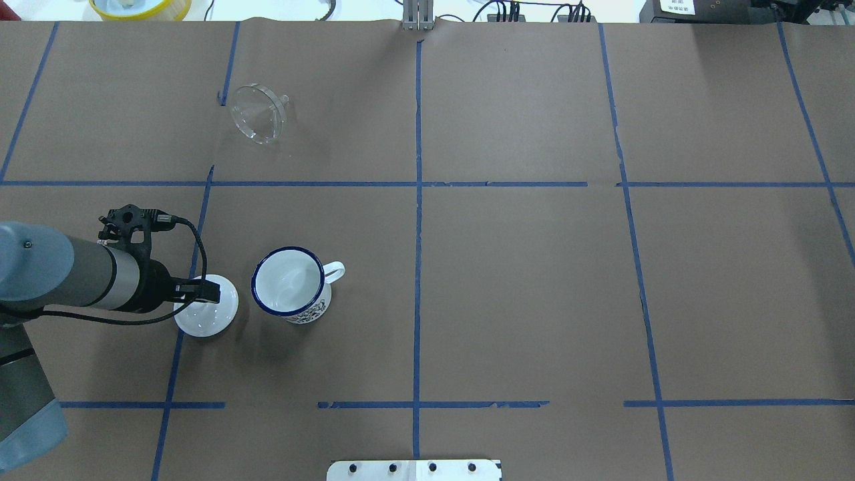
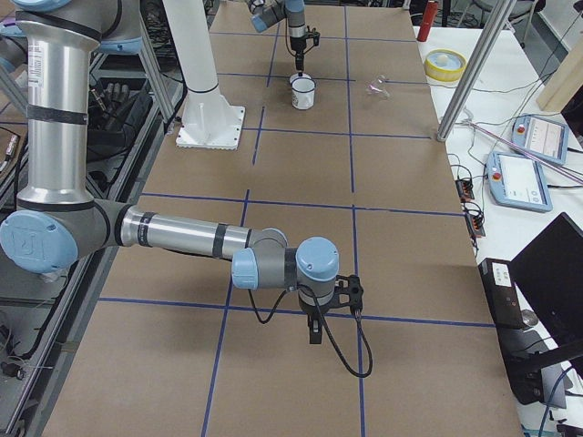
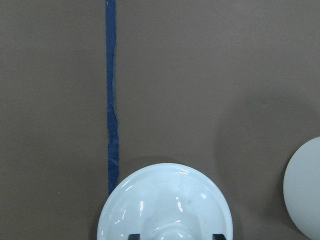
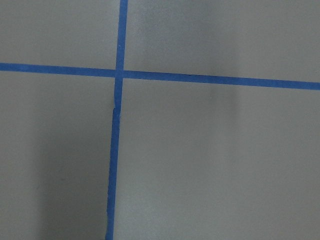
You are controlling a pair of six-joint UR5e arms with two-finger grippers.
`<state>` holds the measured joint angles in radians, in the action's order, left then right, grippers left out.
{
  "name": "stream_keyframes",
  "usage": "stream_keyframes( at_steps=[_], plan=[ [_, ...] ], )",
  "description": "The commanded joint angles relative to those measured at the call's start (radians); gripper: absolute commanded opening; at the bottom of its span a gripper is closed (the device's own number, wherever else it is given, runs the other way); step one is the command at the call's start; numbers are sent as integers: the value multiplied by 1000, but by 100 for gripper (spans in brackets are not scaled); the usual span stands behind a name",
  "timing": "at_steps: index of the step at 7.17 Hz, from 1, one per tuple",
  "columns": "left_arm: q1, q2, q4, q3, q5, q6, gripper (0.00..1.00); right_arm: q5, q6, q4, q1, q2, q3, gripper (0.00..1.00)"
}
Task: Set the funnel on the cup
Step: 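Open the left gripper and raise it off the lid, then move the left gripper to the clear glass funnel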
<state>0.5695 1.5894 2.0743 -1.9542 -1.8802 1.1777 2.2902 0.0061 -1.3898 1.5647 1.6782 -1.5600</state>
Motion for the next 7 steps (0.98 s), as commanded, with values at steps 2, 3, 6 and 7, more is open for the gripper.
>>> stream_keyframes(
  at_steps=[2,3,6,7],
  plan=[
    [187,38,24,-124,-5,209,100,0,0,0,0,0,0,100],
    [194,126,44,-82,31,441,100,0,0,0,0,0,0,100],
    [185,326,230,245,222,818,100,0,0,0,0,0,0,100],
    [185,396,368,417,305,877,100,0,0,0,0,0,0,100]
  ],
)
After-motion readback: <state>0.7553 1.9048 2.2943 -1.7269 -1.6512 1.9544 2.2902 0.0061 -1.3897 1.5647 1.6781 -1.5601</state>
